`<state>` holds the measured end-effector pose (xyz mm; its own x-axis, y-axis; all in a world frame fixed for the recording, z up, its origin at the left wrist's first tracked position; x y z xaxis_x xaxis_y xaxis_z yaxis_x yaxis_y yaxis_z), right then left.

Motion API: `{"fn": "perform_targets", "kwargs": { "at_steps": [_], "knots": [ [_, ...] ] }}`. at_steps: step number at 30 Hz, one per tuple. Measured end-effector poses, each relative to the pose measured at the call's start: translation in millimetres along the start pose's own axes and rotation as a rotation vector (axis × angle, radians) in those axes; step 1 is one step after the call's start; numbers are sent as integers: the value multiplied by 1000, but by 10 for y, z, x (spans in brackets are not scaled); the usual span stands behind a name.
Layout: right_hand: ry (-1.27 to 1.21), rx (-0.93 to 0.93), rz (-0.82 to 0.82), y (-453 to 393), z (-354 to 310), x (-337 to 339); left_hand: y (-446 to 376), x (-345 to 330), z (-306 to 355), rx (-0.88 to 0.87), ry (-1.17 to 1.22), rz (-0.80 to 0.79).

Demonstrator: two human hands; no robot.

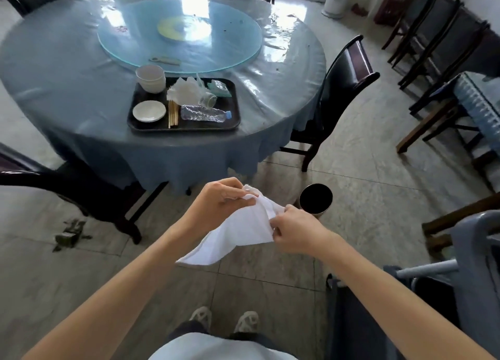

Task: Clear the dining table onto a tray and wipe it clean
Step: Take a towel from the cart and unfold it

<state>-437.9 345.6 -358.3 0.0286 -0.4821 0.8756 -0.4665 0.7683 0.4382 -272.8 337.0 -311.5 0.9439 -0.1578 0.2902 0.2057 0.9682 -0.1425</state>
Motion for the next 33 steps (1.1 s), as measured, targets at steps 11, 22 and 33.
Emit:
{"fn": "perform_targets", "kwargs": {
  "at_steps": [11, 22, 33],
  "knots": [
    [-14, 277, 312, -115, -258, 265, 495, 452, -714, 150, 34, 155],
    [-171, 482, 489, -325, -1201, 451, 1128, 1584, -786, 207, 59, 369],
    [-73, 573, 555, -863, -2975, 629, 1906, 2624, -964, 147, -138, 256]
  ]
}}
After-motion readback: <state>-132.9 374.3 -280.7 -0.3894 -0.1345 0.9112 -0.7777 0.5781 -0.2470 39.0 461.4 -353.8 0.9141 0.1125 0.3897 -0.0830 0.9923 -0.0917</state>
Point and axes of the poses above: each hand's wrist, its own y-axis away from the middle knuckle, its own x-axis out of the back of the hand, z = x × y, the point moved 8 cm from there along -y, towards the middle knuckle, and after that the axes turned 1 degree about -y, right-handed, at the moved point
